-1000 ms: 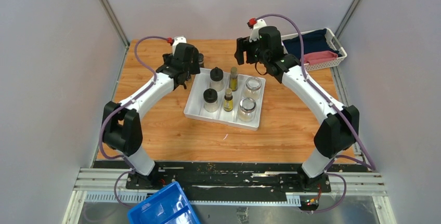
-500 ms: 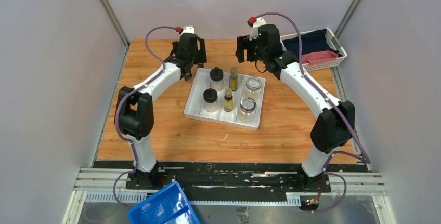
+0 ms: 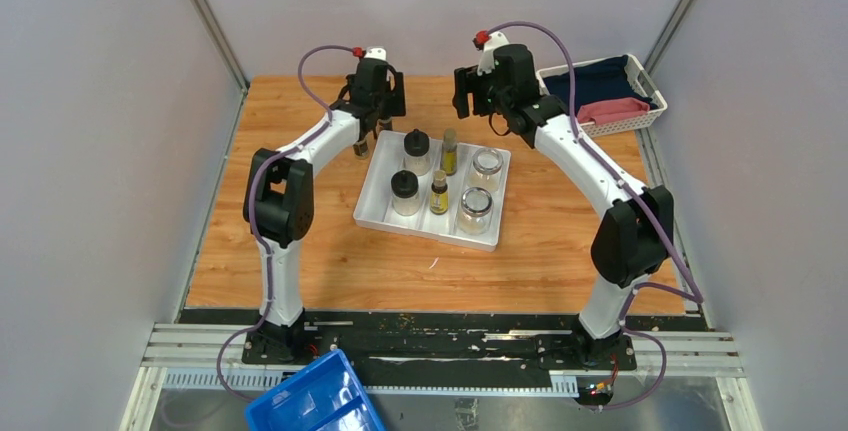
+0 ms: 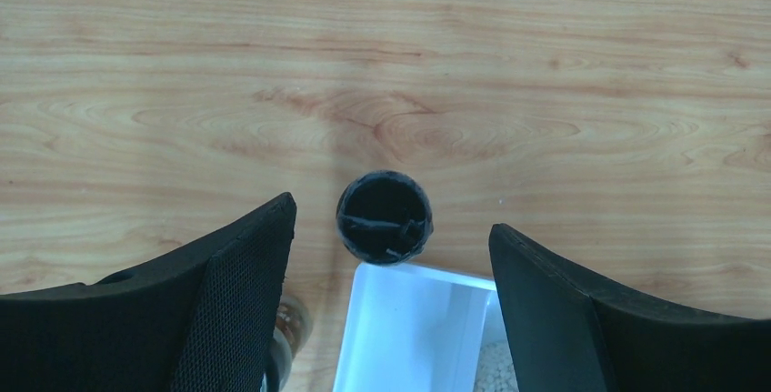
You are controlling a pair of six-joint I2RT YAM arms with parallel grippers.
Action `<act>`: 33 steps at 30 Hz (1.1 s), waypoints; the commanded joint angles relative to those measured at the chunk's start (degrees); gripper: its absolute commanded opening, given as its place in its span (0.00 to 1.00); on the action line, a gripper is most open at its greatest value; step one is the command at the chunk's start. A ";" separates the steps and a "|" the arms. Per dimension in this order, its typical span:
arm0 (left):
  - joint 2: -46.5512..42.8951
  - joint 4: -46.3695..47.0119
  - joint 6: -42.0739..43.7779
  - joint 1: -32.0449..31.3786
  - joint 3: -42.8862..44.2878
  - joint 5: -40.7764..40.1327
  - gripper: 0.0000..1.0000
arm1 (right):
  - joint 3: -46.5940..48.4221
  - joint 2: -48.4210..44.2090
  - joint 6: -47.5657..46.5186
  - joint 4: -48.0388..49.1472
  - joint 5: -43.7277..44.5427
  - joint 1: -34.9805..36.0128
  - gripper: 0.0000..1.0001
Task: Organize the condiment bottles
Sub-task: Pick up the bottle from the center of the board.
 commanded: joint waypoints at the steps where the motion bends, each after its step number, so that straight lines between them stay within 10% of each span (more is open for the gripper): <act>1: 2.05 -0.71 0.73 0.47 3.44 1.34 0.83 | 2.18 1.69 -0.79 -0.82 -0.10 -1.04 0.77; 33: 5.46 -5.74 -3.19 0.48 3.87 0.53 0.76 | 0.31 3.18 -0.14 0.47 -1.04 -2.12 0.77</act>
